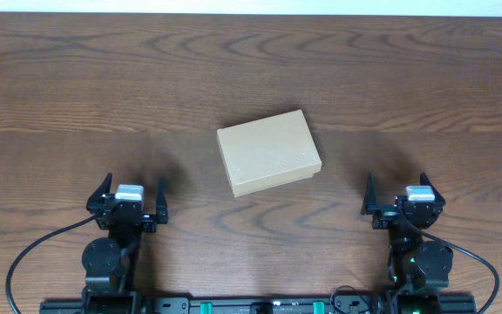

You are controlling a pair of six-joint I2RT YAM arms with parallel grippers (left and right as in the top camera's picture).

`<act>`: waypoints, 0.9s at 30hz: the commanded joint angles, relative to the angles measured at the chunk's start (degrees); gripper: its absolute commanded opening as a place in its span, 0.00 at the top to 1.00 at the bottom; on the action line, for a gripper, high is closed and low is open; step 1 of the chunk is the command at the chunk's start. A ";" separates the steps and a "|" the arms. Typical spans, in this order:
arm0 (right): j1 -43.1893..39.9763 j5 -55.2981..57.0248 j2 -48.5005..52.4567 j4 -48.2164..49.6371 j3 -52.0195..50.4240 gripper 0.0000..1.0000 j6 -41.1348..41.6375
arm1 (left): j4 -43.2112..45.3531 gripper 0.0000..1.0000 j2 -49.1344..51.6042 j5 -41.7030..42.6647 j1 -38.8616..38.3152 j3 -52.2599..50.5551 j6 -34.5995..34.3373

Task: Pack container

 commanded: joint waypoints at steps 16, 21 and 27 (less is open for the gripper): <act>0.76 0.15 -0.52 -0.20 -0.22 0.01 0.87 | -3.61 0.05 -0.44 0.20 1.60 -0.44 0.13; 0.76 0.15 -0.52 -0.20 -0.24 0.01 0.87 | -3.56 0.05 -0.44 0.09 1.60 -0.42 0.20; 0.76 0.15 -0.52 -0.20 -0.22 0.01 0.87 | -3.56 0.05 -0.44 0.07 1.60 -0.42 0.20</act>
